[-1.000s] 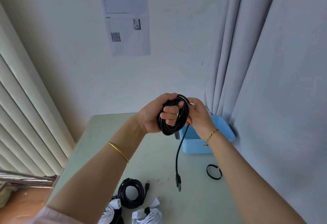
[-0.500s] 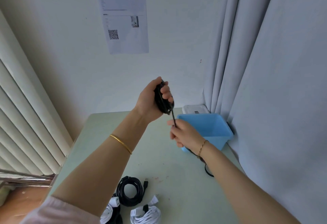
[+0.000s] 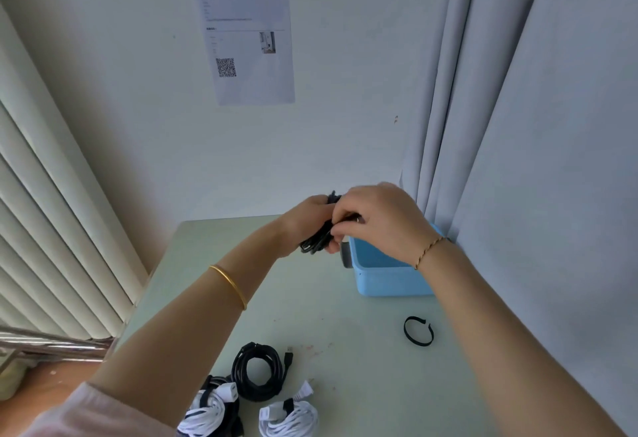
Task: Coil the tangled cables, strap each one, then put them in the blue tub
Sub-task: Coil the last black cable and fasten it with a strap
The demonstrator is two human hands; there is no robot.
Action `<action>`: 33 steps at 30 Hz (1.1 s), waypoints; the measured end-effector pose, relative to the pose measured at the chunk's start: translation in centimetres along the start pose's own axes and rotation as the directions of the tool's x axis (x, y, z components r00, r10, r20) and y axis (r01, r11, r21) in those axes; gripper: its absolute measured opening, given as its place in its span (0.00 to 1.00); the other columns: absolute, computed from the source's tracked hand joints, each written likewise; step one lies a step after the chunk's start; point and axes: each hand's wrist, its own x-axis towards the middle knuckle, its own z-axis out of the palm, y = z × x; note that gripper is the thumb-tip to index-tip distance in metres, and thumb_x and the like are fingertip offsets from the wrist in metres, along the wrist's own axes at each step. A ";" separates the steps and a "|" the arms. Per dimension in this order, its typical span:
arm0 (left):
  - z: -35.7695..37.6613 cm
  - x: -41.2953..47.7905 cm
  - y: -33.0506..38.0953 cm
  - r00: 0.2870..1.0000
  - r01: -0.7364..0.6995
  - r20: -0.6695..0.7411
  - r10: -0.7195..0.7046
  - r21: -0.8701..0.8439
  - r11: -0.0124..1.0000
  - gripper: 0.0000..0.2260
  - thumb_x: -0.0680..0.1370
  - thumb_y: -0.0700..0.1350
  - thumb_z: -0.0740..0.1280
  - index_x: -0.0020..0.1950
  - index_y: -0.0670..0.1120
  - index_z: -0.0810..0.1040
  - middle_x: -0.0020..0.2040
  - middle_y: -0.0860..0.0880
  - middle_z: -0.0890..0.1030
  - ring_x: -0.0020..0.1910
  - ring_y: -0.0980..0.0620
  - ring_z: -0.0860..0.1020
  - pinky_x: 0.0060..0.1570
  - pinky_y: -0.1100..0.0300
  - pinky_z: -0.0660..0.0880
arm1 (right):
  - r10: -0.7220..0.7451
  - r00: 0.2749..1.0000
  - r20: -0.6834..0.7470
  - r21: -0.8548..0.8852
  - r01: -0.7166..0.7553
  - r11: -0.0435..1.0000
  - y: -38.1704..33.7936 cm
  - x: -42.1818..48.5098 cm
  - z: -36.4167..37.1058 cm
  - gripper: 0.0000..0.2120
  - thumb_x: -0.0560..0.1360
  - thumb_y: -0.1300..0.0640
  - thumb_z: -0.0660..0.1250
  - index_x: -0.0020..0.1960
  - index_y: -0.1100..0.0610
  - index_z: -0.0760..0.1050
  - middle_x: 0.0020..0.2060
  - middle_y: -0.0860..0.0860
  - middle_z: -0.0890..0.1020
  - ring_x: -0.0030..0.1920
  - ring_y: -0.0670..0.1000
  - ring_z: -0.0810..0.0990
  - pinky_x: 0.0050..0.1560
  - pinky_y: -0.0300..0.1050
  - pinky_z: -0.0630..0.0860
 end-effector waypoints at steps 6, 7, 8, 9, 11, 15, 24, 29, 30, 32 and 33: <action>0.3 -0.3 -0.3 0.983 0.131 0.165 -0.077 -0.351 0.927 0.25 0.81 0.62 0.50 0.34 0.46 0.68 0.24 0.51 0.65 0.21 0.54 0.62 0.24 0.64 0.64 | 0.063 0.986 -0.154 0.426 0.009 0.905 2.6 -0.3 1.5 0.03 0.71 0.61 0.72 0.41 0.55 0.80 0.45 0.46 0.76 0.49 0.44 0.75 0.52 0.33 0.71; 0.6 -0.3 -0.4 0.980 0.140 0.182 -0.076 -0.373 0.917 0.27 0.79 0.64 0.49 0.32 0.46 0.69 0.23 0.52 0.64 0.21 0.55 0.61 0.23 0.64 0.63 | 0.072 0.985 -0.157 0.465 0.009 0.885 2.8 -0.6 1.9 0.04 0.71 0.62 0.72 0.41 0.54 0.80 0.48 0.46 0.76 0.52 0.41 0.75 0.54 0.29 0.68; 0.8 -0.3 -0.4 0.978 0.144 0.196 -0.071 -0.386 0.911 0.28 0.78 0.65 0.48 0.30 0.47 0.70 0.22 0.52 0.64 0.20 0.56 0.60 0.23 0.65 0.62 | 0.087 0.984 -0.156 0.512 0.005 0.859 2.9 -0.7 2.3 0.05 0.71 0.63 0.71 0.42 0.53 0.80 0.51 0.46 0.76 0.55 0.40 0.74 0.56 0.28 0.66; 1.0 -0.3 -0.4 0.974 0.151 0.216 -0.069 -0.393 0.907 0.30 0.78 0.66 0.47 0.28 0.48 0.71 0.21 0.53 0.64 0.20 0.57 0.59 0.23 0.65 0.61 | 0.108 0.983 -0.146 0.578 -0.004 0.816 3.0 -1.0 2.6 0.06 0.72 0.64 0.70 0.42 0.53 0.78 0.54 0.46 0.76 0.56 0.39 0.74 0.57 0.29 0.67; 1.2 -0.3 -0.6 0.963 0.183 0.256 -0.084 -0.395 0.900 0.33 0.77 0.67 0.44 0.27 0.48 0.74 0.20 0.53 0.64 0.19 0.57 0.59 0.23 0.66 0.59 | 0.138 0.987 -0.088 0.738 -0.028 0.674 3.5 -1.5 3.4 0.07 0.74 0.66 0.67 0.43 0.55 0.74 0.54 0.49 0.79 0.53 0.43 0.78 0.57 0.36 0.71; 1.6 0.2 -1.7 0.948 0.258 0.289 -0.136 -0.443 0.859 0.30 0.75 0.68 0.47 0.37 0.43 0.69 0.20 0.51 0.65 0.16 0.57 0.60 0.20 0.67 0.62 | 0.178 0.981 0.078 0.892 -0.149 0.427 4.9 -2.7 4.5 0.03 0.76 0.58 0.63 0.47 0.55 0.69 0.45 0.52 0.81 0.45 0.51 0.78 0.49 0.53 0.74; 4.9 2.7 -4.5 0.933 0.339 0.118 -0.340 -0.606 0.719 0.22 0.79 0.59 0.59 0.37 0.42 0.73 0.24 0.50 0.72 0.17 0.57 0.67 0.20 0.66 0.70 | 0.432 0.896 0.101 0.886 -0.278 0.370 6.8 -4.2 7.8 0.04 0.79 0.61 0.61 0.46 0.57 0.68 0.37 0.53 0.76 0.37 0.51 0.77 0.41 0.51 0.77; 5.9 3.8 -7.0 0.948 0.262 -0.058 -0.312 -0.414 0.872 0.14 0.79 0.50 0.65 0.54 0.40 0.76 0.37 0.46 0.77 0.32 0.52 0.75 0.36 0.57 0.77 | 0.582 0.798 0.156 0.866 -0.394 0.307 8.7 -5.5 10.1 0.05 0.78 0.62 0.62 0.45 0.58 0.67 0.38 0.52 0.75 0.32 0.45 0.77 0.38 0.44 0.77; 6.3 3.9 -7.2 0.950 0.247 -0.095 -0.296 -0.348 0.904 0.13 0.79 0.48 0.65 0.56 0.40 0.75 0.39 0.46 0.77 0.33 0.52 0.75 0.36 0.57 0.77 | 0.599 0.782 0.173 0.872 -0.405 0.276 9.0 -5.7 10.5 0.05 0.78 0.61 0.63 0.45 0.58 0.67 0.39 0.53 0.76 0.33 0.46 0.77 0.39 0.45 0.77; 7.5 4.3 -7.6 0.955 0.200 -0.164 -0.246 -0.254 0.946 0.08 0.81 0.46 0.63 0.54 0.43 0.74 0.39 0.46 0.74 0.33 0.53 0.72 0.33 0.59 0.75 | 0.625 0.752 0.211 0.872 -0.434 0.227 9.7 -6.1 11.5 0.05 0.78 0.60 0.63 0.45 0.57 0.67 0.42 0.55 0.76 0.35 0.49 0.77 0.43 0.50 0.76; 8.0 4.6 -7.7 0.958 0.178 -0.182 -0.222 -0.228 0.957 0.06 0.81 0.45 0.61 0.49 0.44 0.74 0.38 0.46 0.73 0.32 0.53 0.70 0.32 0.59 0.73 | 0.631 0.742 0.227 0.873 -0.443 0.206 10.1 -6.2 11.8 0.05 0.79 0.59 0.62 0.46 0.57 0.67 0.43 0.55 0.77 0.37 0.50 0.78 0.44 0.51 0.77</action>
